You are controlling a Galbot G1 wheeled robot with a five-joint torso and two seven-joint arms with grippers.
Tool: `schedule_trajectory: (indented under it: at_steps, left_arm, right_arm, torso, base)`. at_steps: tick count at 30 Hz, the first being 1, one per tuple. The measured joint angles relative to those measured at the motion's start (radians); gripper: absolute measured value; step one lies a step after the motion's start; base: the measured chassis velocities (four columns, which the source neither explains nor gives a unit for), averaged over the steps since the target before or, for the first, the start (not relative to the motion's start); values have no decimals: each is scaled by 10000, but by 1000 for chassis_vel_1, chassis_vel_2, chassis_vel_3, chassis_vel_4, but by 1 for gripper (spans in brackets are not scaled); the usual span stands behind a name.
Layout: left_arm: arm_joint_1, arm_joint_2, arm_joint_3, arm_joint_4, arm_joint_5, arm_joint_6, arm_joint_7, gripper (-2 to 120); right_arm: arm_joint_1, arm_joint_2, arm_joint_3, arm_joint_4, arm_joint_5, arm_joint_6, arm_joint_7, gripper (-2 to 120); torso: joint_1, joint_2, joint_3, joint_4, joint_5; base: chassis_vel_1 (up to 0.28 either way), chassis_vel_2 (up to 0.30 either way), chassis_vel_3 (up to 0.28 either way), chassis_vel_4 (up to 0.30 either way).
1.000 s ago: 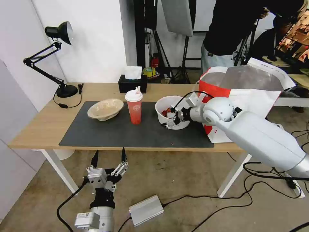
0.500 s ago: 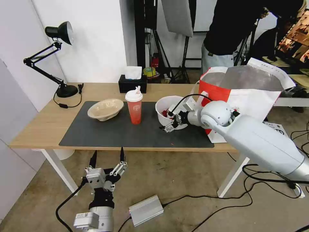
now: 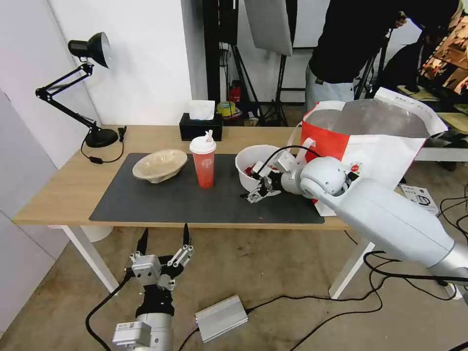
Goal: Pick up the trash from the table and place it into the takeout bag.
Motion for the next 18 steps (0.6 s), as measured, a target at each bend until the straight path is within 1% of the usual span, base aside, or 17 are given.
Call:
schedule_trajectory:
  at_steps: [10,18]
  left_arm:
    - [-57,1,57,109,9,29,-3,100]
    - [-31,-2,177,35,85,29,-15,100]
  right_arm:
    - [174,-7,135,-593,95,10,-40,100]
    - [368,-63,10,-680,198,10,-19,100]
  torso:
    - [0,0,0,-1,0]
    - [0,0,0,0,0]
  base:
    - [0,0,0,0]
    - [0,0,0,0]
